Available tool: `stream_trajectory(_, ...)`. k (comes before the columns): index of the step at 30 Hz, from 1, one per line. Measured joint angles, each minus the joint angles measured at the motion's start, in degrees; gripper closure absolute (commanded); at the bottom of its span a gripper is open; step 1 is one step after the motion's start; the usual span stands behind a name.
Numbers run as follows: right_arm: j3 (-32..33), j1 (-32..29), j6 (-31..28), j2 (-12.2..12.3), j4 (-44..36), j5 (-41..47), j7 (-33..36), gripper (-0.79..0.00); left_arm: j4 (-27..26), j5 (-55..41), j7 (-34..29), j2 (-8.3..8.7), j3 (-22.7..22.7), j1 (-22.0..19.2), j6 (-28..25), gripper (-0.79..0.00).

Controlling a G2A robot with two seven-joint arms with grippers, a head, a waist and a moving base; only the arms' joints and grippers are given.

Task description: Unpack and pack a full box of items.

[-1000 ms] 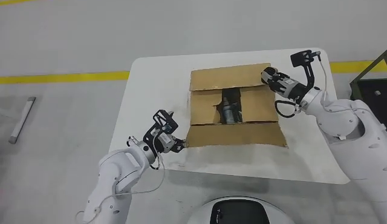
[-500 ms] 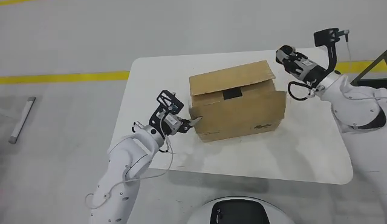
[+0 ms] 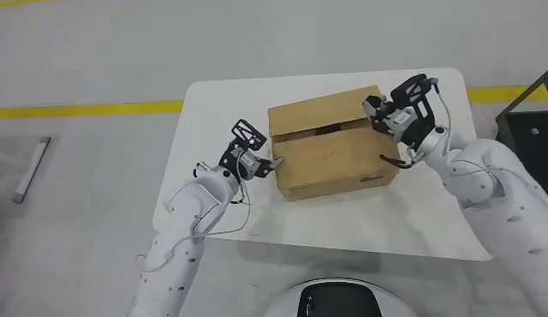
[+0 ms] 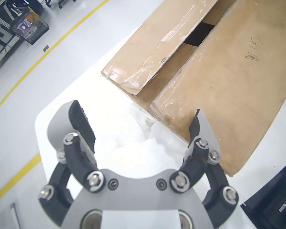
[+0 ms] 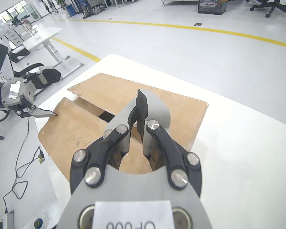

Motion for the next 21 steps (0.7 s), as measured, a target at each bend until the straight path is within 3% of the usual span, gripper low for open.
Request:
stream_trajectory(13,-5.95,2.60,-0.13,-1.11,4.91,-3.83,0.57,0.000,1.65,-0.81,-0.59,-0.12,-0.44,-0.02,0.98,-0.785)
stream_trajectory(21,-6.52,3.36,-0.93,-1.38,5.75,-3.27,1.88,0.000,-0.65,-0.69,-0.96,0.18,-2.43,1.00,1.47,-0.785)
